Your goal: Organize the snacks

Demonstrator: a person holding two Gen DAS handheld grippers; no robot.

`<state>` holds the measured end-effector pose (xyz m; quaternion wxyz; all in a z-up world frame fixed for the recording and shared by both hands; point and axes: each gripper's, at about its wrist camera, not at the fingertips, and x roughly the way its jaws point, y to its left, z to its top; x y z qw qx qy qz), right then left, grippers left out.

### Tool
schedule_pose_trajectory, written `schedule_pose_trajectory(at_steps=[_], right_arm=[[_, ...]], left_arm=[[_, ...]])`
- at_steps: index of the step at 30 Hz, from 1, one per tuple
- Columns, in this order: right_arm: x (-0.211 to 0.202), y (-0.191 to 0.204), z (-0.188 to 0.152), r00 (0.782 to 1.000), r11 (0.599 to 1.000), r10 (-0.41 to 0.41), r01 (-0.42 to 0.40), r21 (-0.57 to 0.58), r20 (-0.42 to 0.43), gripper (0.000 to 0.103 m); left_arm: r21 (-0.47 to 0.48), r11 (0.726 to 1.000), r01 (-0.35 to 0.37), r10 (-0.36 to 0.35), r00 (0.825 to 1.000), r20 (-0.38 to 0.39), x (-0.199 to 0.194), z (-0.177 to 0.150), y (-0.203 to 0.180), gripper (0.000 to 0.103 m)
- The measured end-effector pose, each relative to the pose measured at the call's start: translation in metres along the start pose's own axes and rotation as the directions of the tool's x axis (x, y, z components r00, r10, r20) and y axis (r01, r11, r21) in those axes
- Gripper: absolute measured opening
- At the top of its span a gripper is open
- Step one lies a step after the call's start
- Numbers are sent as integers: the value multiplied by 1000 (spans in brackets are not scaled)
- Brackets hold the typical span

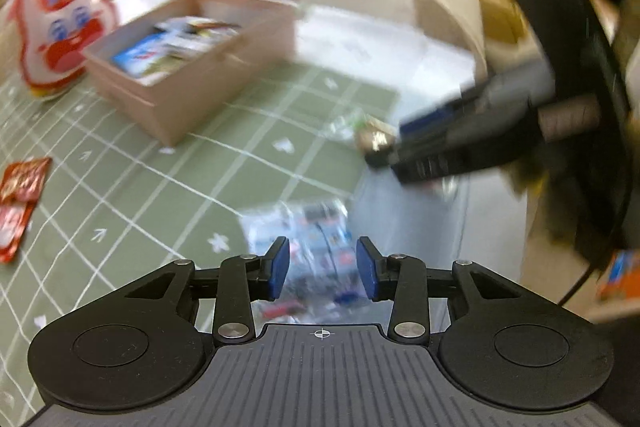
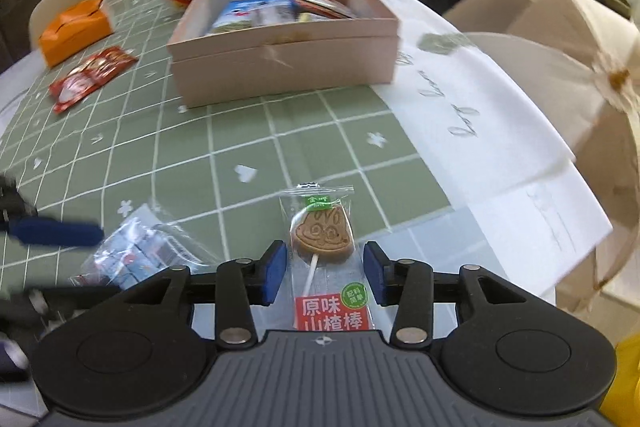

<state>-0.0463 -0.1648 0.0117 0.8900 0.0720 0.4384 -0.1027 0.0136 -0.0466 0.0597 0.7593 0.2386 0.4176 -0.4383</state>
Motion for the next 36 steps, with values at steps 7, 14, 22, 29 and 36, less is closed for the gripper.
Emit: schedule_pose_trajectory(at_steps=[7,14,22,29,36], right_arm=[[-9,-6,-18,1000,1000,15,-15,19,23,52],[-7,0,-21,999,1000,-5,5,0,48,61],[5,6,-5,999,1000,12,-12,0,41,65],[4,4,-8,998,999,36,-35,-20,55,64],[-3,-19,-12,997,996,51,-55,76,51,64]], left_arm=[[51,998,24,-22,999,-35,8,3,-13,66],[-149,988,-36,30,999,-40,12,-2,22,67],[-266,963,29,-44,998,-49,28,7,34,70],[-210,975,69,-78,996,-32,32,10,23,72],[-103,995,2,0,1000,20,16,12,-2,71]])
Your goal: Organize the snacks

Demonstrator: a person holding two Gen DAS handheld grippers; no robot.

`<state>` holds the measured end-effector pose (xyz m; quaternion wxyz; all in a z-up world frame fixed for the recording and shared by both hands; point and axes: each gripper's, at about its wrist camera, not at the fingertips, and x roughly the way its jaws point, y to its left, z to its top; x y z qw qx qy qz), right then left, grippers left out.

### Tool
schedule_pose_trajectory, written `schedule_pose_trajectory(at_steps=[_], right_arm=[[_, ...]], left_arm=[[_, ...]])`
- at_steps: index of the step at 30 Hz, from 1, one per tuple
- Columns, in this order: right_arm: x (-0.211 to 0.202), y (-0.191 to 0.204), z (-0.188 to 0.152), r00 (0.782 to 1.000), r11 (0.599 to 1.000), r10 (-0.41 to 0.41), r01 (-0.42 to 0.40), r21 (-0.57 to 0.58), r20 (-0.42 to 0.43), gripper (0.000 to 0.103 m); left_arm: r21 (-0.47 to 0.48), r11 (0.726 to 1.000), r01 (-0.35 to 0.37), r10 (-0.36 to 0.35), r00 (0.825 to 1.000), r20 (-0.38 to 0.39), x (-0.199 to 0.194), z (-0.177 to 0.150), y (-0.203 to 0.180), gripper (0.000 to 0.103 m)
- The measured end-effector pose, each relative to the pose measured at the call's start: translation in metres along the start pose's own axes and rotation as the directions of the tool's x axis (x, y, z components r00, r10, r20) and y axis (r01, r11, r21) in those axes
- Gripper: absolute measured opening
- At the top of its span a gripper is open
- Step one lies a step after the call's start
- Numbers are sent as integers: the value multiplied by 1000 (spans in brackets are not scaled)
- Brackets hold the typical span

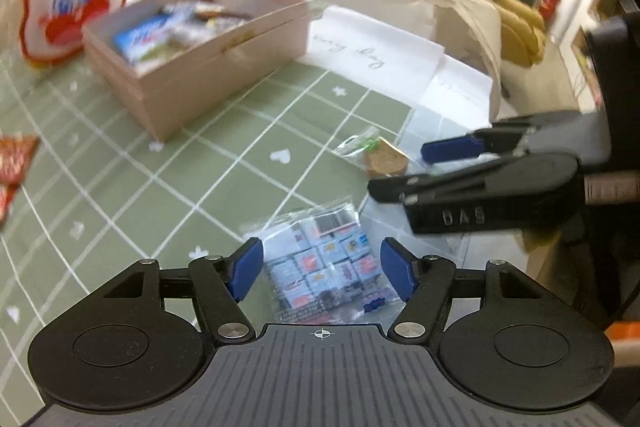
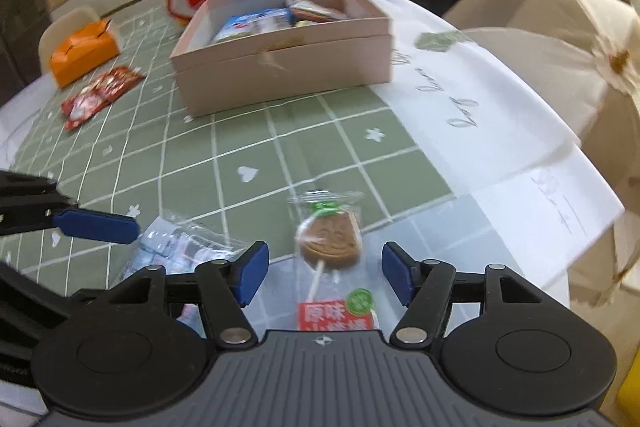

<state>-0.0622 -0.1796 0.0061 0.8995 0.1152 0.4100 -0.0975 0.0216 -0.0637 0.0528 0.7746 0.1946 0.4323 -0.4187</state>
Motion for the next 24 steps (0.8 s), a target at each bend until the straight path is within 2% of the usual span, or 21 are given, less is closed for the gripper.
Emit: schedule_pose_trajectory(at_steps=[3,4,5,7,9,10,12,14,18,24], right_arm=[[-6,-10,-5,1000,999,-23,23,47,10,64],[-8,-13,-6,1000,998,-27,27,57,12,64],[-9,-15,-7,999,998,-33,32,61,14,64],[-13,-17,-9,999,997,-44,42,69,20,64],[-16,-19,-11,999,996,-48,46,78,24,64],[-17,-19,-11,998,996,-49,47,79,26,64],[-19,-19,-12,998,996,-50,48,77,31,64],[-18,-16,-12,998,997,-44,42,61,34,64],[-9,-3,-9,999,999,-32,32,-19,30,64],[9,11,2,999,995,-31,33,-92,25,62]], left_arm=[[121,992,-26,29,999,-22,8,-6,-20,76],[139,990,-30,33,999,-23,10,-8,-24,82],[142,990,-21,25,999,-27,11,-7,-26,89],[125,992,5,-1,1000,-28,13,-7,-24,92],[101,995,-4,6,1000,-23,10,-6,-20,88],[87,996,-30,32,999,-20,9,-7,-17,85],[38,997,-63,64,997,-39,11,-7,-6,85],[-37,999,-29,26,997,-71,17,-6,7,89],[-79,997,-3,-3,998,-66,20,-2,15,88],[-113,993,23,-27,999,-36,16,-3,21,77]])
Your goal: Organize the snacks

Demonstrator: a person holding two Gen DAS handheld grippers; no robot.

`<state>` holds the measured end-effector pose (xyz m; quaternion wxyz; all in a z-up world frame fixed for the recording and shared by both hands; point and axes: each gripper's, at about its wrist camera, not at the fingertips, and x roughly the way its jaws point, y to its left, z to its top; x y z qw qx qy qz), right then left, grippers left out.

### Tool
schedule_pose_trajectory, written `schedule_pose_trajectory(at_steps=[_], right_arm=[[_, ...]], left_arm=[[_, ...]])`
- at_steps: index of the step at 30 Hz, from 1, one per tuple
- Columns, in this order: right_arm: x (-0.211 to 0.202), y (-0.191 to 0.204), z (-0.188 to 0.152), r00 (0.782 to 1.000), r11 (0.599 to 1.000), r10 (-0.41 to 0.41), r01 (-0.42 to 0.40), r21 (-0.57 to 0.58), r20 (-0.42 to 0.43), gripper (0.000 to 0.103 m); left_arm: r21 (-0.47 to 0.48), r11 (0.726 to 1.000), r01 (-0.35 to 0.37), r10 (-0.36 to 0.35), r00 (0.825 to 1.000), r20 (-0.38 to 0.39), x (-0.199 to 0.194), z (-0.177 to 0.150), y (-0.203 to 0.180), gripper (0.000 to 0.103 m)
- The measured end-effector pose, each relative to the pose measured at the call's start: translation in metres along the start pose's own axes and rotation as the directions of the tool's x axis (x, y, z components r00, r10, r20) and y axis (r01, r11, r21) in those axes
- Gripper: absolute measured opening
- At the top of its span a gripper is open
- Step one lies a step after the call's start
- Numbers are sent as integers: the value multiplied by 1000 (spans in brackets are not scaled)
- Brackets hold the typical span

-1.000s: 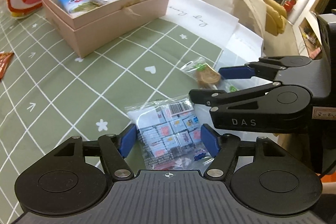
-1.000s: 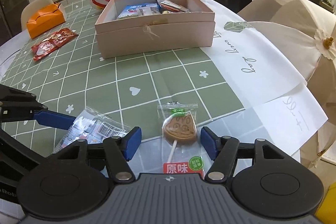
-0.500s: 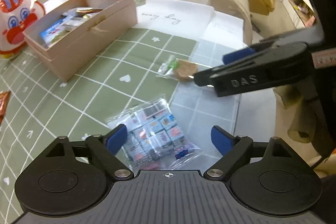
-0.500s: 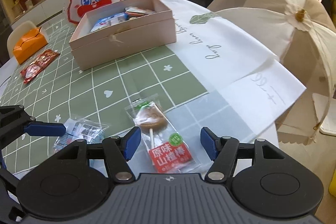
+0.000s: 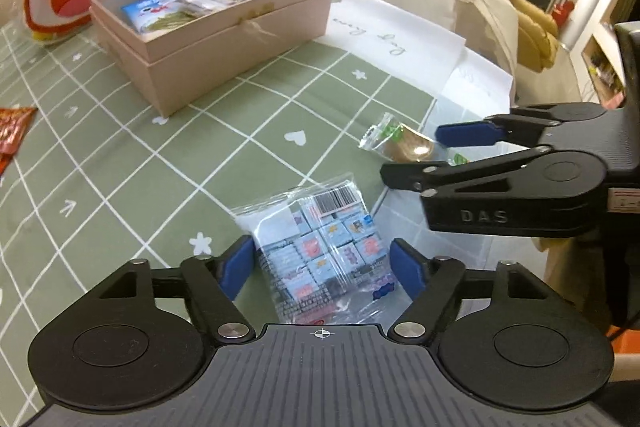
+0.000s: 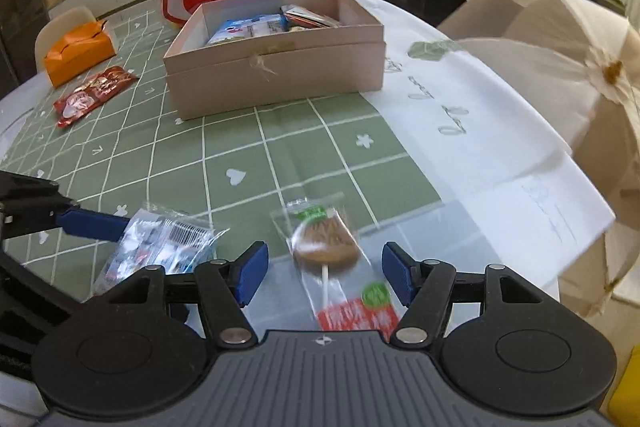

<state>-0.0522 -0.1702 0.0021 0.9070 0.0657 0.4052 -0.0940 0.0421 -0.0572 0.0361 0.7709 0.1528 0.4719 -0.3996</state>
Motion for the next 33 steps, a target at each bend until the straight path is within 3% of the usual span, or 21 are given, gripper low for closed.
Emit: schedule_pose_trajectory(at_steps=[1,2,5,6,7,8,13,17,23,28,31,33], right_arm=[[0,2,2,1000,1000,-6,6,-20,-4,46],[-1,5,3,1000,999,-1,1,-43,-11,40],[-11,7,3,1000,997,19,-20,-76,-11,39],[-15,6,3,1000,997,28,-29,-70,-15,39],[-19,4,6,999,998,40,-41,-53,-18,39],[-24,1,10,998,998,60,-60,-31,-15,38],[-59,-9,56,990,995,94,-92,-25,103,38],[-63,-11,83,990,995,63,-52,-84,130,38],[-28,-15,47,1000,999,22,-21,-37,18,39],[-10,-21,15,999,1000,-18,19,12,-30,40],[-9,-29,7,999,999,0,2,41,-37,44],[-8,-33,3,999,998,8,-5,67,-46,47]], left_arm=[[-12,1000,13,-13,1000,-2,-2,0,2,74],[-21,1000,22,-22,1000,0,-4,-1,4,70],[-22,999,30,-30,999,19,-12,-3,5,59],[-19,1000,25,-24,999,32,-16,-4,5,47],[-20,1000,13,-12,999,51,-21,-4,6,15],[-34,999,31,-28,997,77,-26,-2,9,14],[-65,997,45,-34,985,167,-43,21,22,14],[-107,993,46,-30,988,153,-46,24,28,18],[31,998,46,-48,996,73,-40,11,-9,23],[207,978,10,-2,999,-39,-13,5,-50,24],[270,963,11,1,999,-45,-5,3,-64,34],[278,960,40,-25,998,-56,0,3,-67,49]])
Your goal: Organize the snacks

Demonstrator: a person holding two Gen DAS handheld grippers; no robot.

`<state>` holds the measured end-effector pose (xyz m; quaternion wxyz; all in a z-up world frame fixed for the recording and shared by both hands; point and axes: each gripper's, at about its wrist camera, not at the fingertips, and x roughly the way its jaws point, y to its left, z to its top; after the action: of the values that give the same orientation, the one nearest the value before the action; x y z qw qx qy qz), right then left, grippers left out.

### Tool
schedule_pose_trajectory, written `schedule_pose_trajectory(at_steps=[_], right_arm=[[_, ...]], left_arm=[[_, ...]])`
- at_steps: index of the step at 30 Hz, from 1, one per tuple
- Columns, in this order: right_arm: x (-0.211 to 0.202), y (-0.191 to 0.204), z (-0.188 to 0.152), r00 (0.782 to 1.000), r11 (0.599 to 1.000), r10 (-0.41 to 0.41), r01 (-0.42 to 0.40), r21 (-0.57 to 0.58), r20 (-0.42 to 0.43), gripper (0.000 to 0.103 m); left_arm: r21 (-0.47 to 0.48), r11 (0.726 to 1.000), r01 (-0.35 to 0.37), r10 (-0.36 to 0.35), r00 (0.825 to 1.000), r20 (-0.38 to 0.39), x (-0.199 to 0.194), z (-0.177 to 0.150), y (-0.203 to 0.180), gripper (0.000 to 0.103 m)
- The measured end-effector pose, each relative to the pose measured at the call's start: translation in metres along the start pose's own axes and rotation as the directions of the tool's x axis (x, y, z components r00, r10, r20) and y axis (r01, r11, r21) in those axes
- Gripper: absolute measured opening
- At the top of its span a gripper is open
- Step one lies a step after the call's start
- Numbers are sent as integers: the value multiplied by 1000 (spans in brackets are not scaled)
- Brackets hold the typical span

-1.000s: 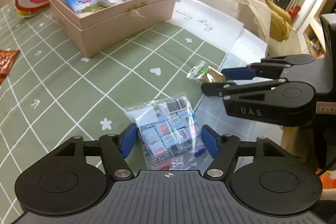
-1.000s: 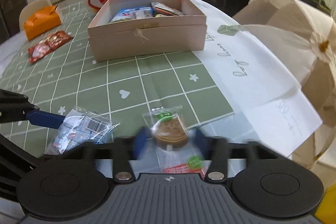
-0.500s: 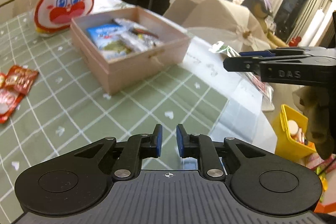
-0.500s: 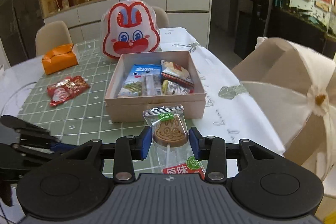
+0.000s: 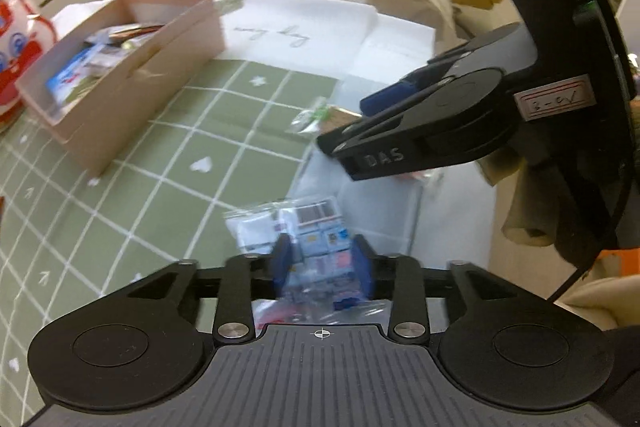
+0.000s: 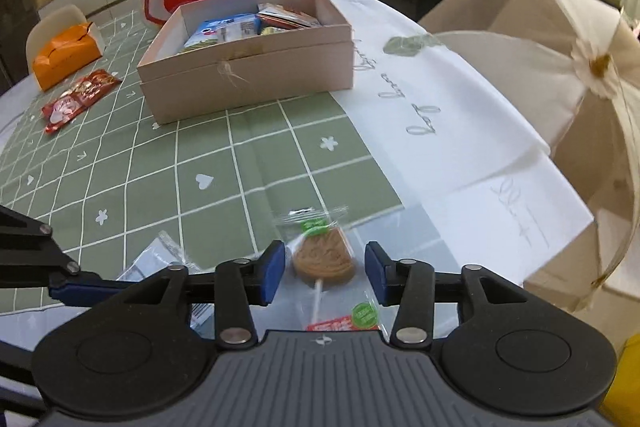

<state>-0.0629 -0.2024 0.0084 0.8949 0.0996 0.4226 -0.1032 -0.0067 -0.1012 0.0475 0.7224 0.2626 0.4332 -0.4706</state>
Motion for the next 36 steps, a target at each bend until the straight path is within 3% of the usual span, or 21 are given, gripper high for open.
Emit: schedule_pose_trajectory(at_steps=[2,4,8,12,14,16,19,21,22,23,28,31,34,36], right_arm=[[0,-1,-4,1000,1000,-2,2,2,11,49],[-1,1,-6,1000,1000,-11,11,-12,14,49],[-2,4,-8,1000,999,-21,22,-28,15,49],[-4,4,-10,1000,999,-25,26,-30,17,50],[-3,5,-10,999,999,-28,29,-34,17,51],[-3,7,-10,999,999,-29,30,-40,16,53],[-1,10,-9,999,997,-40,41,-66,22,54],[0,13,-7,999,996,-40,42,-79,22,53],[0,14,-6,999,995,-34,36,-89,18,47],[-1,16,-5,1000,995,-21,22,-102,11,37],[-12,16,5,1000,994,20,-18,-111,14,35],[-26,11,20,998,995,52,-48,-86,47,35],[-47,2,51,988,994,108,-104,-39,113,35],[-60,-2,81,974,990,143,-140,-32,174,35]], left_arm=[[10,999,35,-35,999,-4,3,0,-3,71],[19,998,58,-57,998,-6,6,0,-6,80],[-55,996,64,-64,998,12,7,2,3,79],[-121,992,-32,34,999,9,7,1,23,75],[-181,983,-16,16,1000,-1,10,-3,38,86],[-216,976,-14,12,1000,-8,12,-3,46,91],[-218,976,-1,0,1000,-4,14,-2,47,89],[-189,982,14,-11,1000,15,12,-3,41,77],[-188,982,28,-23,999,29,10,-3,39,67],[-195,980,29,-23,999,32,9,-3,39,66],[-253,966,56,-39,997,72,2,-7,50,65],[-289,954,77,-39,990,134,-14,-6,58,65],[-361,926,109,-19,970,244,-42,10,81,65],[-399,910,115,42,931,362,-69,31,104,65]])
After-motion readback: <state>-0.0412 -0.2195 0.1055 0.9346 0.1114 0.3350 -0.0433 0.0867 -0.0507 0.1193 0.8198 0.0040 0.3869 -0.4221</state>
